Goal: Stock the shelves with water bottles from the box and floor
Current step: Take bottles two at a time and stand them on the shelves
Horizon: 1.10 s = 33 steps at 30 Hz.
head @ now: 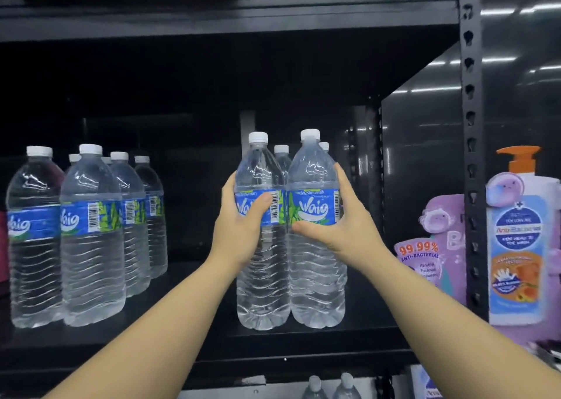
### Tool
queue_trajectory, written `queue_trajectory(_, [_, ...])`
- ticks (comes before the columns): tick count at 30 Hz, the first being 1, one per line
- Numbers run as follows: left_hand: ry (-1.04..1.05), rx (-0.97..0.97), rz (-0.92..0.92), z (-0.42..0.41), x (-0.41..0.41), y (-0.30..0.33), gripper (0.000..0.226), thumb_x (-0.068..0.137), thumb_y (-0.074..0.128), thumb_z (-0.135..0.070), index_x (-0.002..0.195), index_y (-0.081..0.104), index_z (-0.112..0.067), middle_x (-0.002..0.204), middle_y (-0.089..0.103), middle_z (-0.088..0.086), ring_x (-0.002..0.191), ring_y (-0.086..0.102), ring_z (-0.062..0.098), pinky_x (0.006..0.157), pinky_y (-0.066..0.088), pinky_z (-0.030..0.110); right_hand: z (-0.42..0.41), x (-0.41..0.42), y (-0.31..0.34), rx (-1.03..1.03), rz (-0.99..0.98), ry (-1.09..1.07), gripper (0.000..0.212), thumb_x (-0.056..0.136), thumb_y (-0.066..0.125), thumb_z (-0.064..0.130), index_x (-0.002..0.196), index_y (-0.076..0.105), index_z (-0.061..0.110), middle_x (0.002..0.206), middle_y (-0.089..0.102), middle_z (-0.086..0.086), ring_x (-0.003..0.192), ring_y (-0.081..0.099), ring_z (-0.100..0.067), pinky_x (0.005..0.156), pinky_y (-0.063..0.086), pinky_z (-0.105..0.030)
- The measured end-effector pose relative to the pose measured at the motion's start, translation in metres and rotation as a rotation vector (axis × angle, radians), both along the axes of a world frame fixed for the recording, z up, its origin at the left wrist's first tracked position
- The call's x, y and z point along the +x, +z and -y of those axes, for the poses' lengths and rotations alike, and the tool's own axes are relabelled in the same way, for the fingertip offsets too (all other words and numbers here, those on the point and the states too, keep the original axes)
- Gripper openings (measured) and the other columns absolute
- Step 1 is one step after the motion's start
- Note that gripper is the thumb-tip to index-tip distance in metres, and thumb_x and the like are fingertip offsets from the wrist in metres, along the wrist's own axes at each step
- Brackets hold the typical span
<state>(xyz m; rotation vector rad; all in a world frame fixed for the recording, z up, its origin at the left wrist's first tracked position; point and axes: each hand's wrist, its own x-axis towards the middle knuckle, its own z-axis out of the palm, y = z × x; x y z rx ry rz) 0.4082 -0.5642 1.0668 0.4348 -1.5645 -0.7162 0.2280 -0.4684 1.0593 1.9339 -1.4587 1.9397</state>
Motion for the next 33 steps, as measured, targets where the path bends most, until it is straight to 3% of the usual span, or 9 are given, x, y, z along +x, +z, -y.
queue_trajectory(2, [0.019, -0.009, 0.003, -0.001, -0.01, -0.001, 0.063, 0.095, 0.07, -0.041, 0.149, 0.039, -0.045, 0.112, 0.072, -0.027, 0.099, 0.07, -0.005, 0.092, 0.054, 0.03, -0.001, -0.009, 0.0, -0.008, -0.01, -0.033, 0.119, 0.068, 0.098, 0.032, 0.155, 0.021, 0.058, 0.129, 0.068, 0.02, 0.109, 0.068, 0.005, 0.089, 0.052, -0.01])
queue_trajectory(4, [0.029, -0.016, 0.005, -0.003, -0.019, -0.001, 0.064, 0.095, 0.069, -0.039, 0.15, 0.037, -0.045, 0.11, 0.07, -0.03, 0.097, 0.068, -0.01, 0.083, 0.05, 0.021, -0.001, -0.018, 0.0, 0.004, -0.01, -0.054, 0.121, 0.067, 0.098, 0.035, 0.159, 0.021, 0.053, 0.133, 0.066, 0.019, 0.112, 0.068, 0.004, 0.095, 0.052, -0.016])
queue_trajectory(7, [0.035, -0.016, 0.027, -0.003, -0.03, -0.001, 0.062, 0.096, 0.069, -0.041, 0.147, 0.036, -0.047, 0.103, 0.067, -0.04, 0.094, 0.067, -0.012, 0.078, 0.048, 0.018, -0.003, -0.028, 0.001, 0.045, -0.001, -0.074, 0.123, 0.07, 0.097, 0.035, 0.163, 0.018, 0.046, 0.128, 0.068, 0.026, 0.112, 0.067, 0.007, 0.092, 0.051, -0.013])
queue_trajectory(13, [-0.026, -0.043, 0.072, -0.004, -0.029, -0.005, 0.066, 0.098, 0.066, -0.041, 0.151, 0.027, -0.051, 0.125, 0.064, -0.026, 0.108, 0.066, -0.006, 0.092, 0.052, 0.025, -0.011, -0.025, -0.025, 0.076, 0.04, -0.139, 0.097, 0.074, 0.093, 0.043, 0.153, 0.036, 0.039, 0.118, 0.067, 0.036, 0.113, 0.06, 0.016, 0.106, 0.049, -0.028])
queue_trajectory(16, [-0.072, -0.087, 0.194, -0.008, -0.016, -0.019, 0.078, 0.095, 0.071, -0.032, 0.148, 0.02, -0.059, 0.138, 0.058, -0.025, 0.121, 0.06, -0.005, 0.099, 0.047, 0.025, -0.015, -0.02, -0.046, 0.082, -0.022, -0.149, 0.101, 0.072, 0.092, 0.046, 0.153, 0.032, 0.049, 0.139, 0.06, 0.027, 0.132, 0.054, 0.004, 0.112, 0.045, -0.036])
queue_trajectory(21, [-0.083, -0.118, 0.396, -0.002, 0.005, -0.056, 0.113, 0.085, 0.081, -0.018, 0.142, 0.004, -0.077, 0.132, 0.061, -0.033, 0.116, 0.066, -0.001, 0.1, 0.053, 0.027, -0.023, -0.019, -0.07, 0.099, -0.116, -0.138, 0.095, 0.071, 0.088, 0.031, 0.148, 0.037, 0.051, 0.137, 0.061, 0.024, 0.132, 0.054, -0.012, 0.106, 0.05, -0.046])
queue_trajectory(25, [-0.037, -0.037, 0.344, 0.004, 0.005, -0.071, 0.105, 0.078, 0.087, -0.038, 0.153, 0.017, -0.061, 0.131, 0.063, -0.029, 0.115, 0.067, 0.004, 0.101, 0.055, 0.037, -0.023, -0.022, -0.081, 0.136, 0.003, -0.123, 0.102, 0.068, 0.094, 0.028, 0.146, 0.035, 0.059, 0.131, 0.067, 0.023, 0.119, 0.065, 0.001, 0.103, 0.053, -0.035])
queue_trajectory(28, [-0.02, 0.018, 0.322, 0.007, 0.002, -0.078, 0.094, 0.067, 0.085, -0.06, 0.143, 0.029, -0.048, 0.131, 0.062, -0.021, 0.116, 0.067, 0.005, 0.104, 0.055, 0.045, -0.019, -0.025, -0.084, 0.179, 0.059, -0.174, 0.109, 0.062, 0.098, 0.04, 0.149, 0.032, 0.042, 0.121, 0.068, 0.019, 0.103, 0.068, 0.008, 0.094, 0.058, -0.03])
queue_trajectory(33, [0.006, 0.013, 0.362, 0.007, 0.004, -0.08, 0.09, 0.074, 0.086, -0.055, 0.145, 0.03, -0.046, 0.128, 0.06, -0.021, 0.119, 0.06, -0.001, 0.102, 0.051, 0.035, -0.016, -0.028, -0.086, 0.198, 0.063, -0.205, 0.093, 0.061, 0.099, 0.048, 0.132, 0.04, 0.038, 0.118, 0.066, 0.019, 0.098, 0.065, 0.011, 0.078, 0.053, -0.013])
